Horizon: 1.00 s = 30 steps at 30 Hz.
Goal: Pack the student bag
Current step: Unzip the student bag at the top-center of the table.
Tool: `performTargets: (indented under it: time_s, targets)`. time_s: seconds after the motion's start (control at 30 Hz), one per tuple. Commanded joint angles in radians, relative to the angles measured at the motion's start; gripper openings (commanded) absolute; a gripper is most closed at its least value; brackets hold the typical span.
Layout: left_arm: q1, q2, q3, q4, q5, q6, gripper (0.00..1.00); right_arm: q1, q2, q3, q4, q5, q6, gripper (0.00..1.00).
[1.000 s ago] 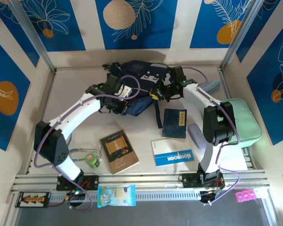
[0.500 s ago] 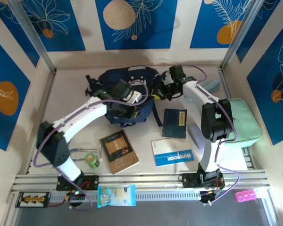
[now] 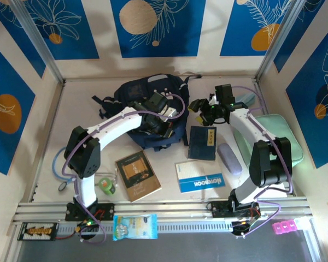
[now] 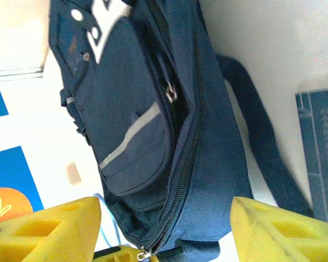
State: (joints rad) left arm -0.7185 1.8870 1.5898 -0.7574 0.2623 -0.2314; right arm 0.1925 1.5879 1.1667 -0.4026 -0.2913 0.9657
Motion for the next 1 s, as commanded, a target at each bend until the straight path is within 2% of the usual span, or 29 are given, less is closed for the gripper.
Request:
performTargets:
  time_s: [0.0, 0.2, 0.33, 0.4, 0.57, 0.63, 0.77, 0.97]
  targets:
    - [-0.004, -0.002, 0.024, 0.045, 0.044, -0.012, 0.0, 0.042, 0.02, -0.023, 0.016, -0.014, 0.106, 0.65]
    - [-0.005, -0.006, -0.003, 0.062, 0.05, -0.022, 0.0, 0.108, 0.109, 0.033, 0.04, -0.004, 0.156, 0.64]
    - [-0.004, 0.0, -0.008, 0.067, 0.052, -0.029, 0.0, 0.166, 0.156, 0.047, 0.045, 0.056, 0.204, 0.59]
    - [-0.003, -0.003, -0.01, 0.068, 0.046, -0.029, 0.0, 0.179, 0.166, 0.03, 0.056, 0.087, 0.232, 0.52]
    - [-0.002, -0.02, -0.02, 0.044, 0.029, -0.011, 0.0, 0.176, 0.164, 0.008, 0.052, 0.148, 0.221, 0.24]
    - [0.004, -0.027, -0.021, 0.015, 0.033, 0.006, 0.0, 0.17, 0.157, 0.008, 0.04, 0.17, 0.208, 0.18]
    - [0.031, -0.057, -0.054, -0.047, 0.015, 0.038, 0.0, 0.159, 0.122, 0.007, 0.01, 0.256, 0.167, 0.11]
    - [0.084, -0.155, -0.156, -0.091, -0.024, 0.073, 0.0, 0.124, 0.096, 0.011, 0.005, 0.303, 0.118, 0.1]
